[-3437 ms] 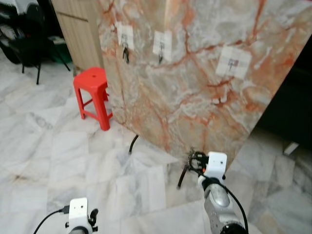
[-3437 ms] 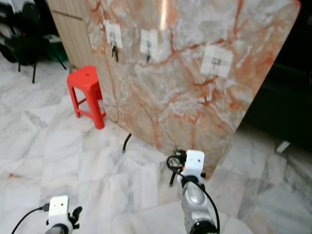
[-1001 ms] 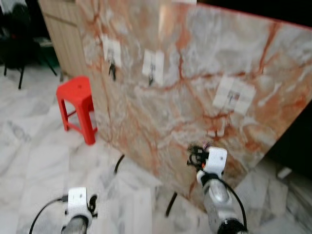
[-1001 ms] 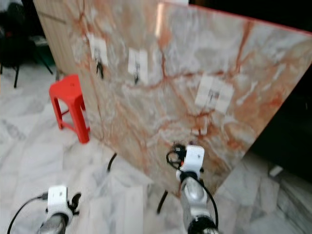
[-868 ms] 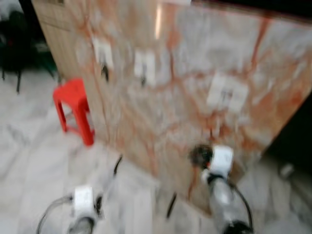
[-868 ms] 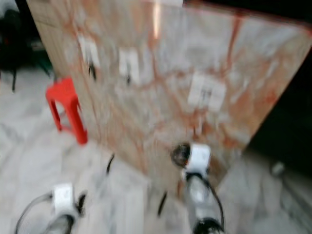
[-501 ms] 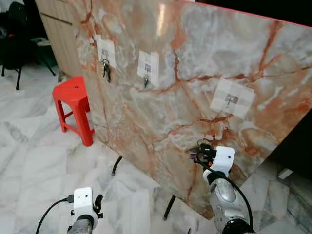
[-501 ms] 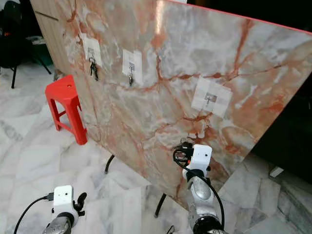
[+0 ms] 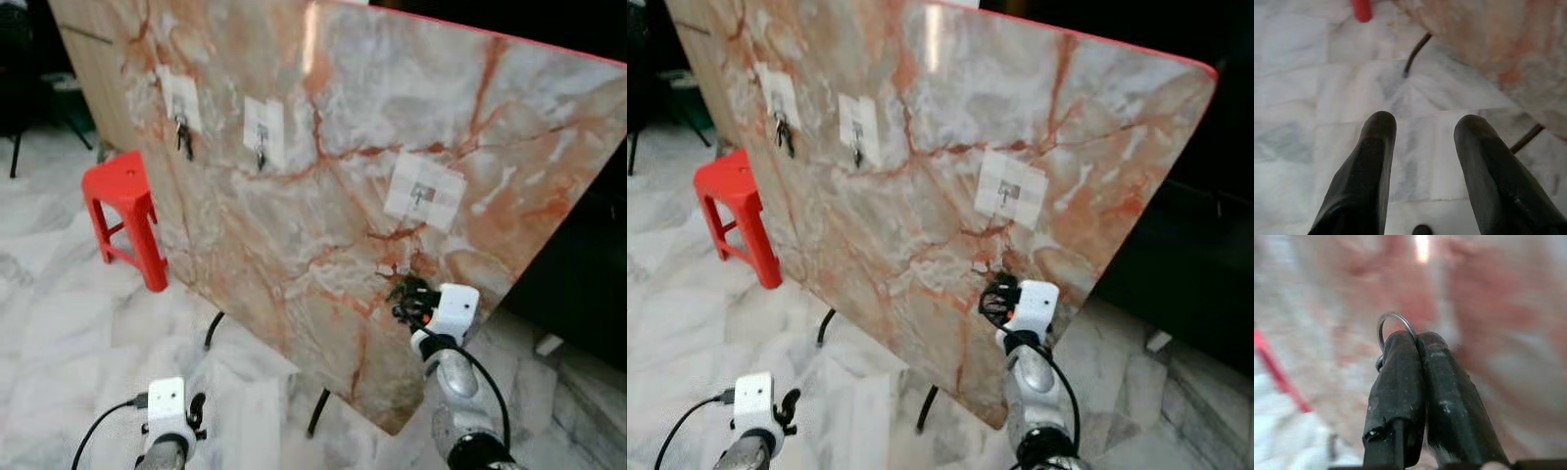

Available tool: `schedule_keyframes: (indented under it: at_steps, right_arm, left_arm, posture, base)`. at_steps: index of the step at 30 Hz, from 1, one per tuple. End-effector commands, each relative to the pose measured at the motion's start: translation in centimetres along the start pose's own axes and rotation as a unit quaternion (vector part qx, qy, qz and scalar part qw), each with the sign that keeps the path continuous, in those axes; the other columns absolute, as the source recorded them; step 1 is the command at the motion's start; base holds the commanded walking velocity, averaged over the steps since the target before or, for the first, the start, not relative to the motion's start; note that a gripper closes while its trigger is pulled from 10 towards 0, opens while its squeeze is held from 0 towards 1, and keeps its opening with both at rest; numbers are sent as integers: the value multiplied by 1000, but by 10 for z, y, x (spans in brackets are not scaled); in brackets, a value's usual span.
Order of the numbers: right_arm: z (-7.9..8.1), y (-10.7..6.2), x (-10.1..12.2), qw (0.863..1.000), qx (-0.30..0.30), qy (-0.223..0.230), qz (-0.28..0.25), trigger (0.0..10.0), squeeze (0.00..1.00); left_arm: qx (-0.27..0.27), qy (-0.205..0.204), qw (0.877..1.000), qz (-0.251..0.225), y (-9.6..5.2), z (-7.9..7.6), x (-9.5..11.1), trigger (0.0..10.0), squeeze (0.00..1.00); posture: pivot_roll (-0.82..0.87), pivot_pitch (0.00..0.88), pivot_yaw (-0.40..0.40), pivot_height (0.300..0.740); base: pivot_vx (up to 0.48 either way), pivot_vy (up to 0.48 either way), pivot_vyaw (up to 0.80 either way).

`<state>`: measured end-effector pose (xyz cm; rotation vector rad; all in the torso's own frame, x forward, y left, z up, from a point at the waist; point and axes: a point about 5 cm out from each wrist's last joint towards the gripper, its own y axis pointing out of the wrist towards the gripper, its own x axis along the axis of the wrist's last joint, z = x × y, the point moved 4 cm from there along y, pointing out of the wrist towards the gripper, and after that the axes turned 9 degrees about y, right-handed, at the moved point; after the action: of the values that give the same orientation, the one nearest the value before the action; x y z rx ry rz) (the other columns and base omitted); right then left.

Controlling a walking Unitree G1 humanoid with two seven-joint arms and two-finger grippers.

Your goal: Hang keys on a hook

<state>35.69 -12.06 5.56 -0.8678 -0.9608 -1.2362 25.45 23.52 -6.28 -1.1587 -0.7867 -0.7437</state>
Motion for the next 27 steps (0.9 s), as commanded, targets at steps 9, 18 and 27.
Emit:
schedule_keyframes:
  at_steps: [9,18,27]
  right_arm:
    - [27,13,32,996,74,11,-43,10000,0]
    - [15,5,51,995,55,3,-78,10000,0]
    - [-5,4,70,994,10,19,-106,10000,0]
  left_arm:
    - [-3,3,1000,1,0,-1,-1,10000,0]
    - [-5,4,1000,2,0,-2,-1,10000,0]
    - [-5,3,1000,2,0,-3,0,10000,0]
  posture:
    - [39,0,-69,740]
    - [36,0,-67,740]
    - [29,0,-67,740]
  base:
    - [0,0,0]
    - [0,0,0]
    - [0,0,0]
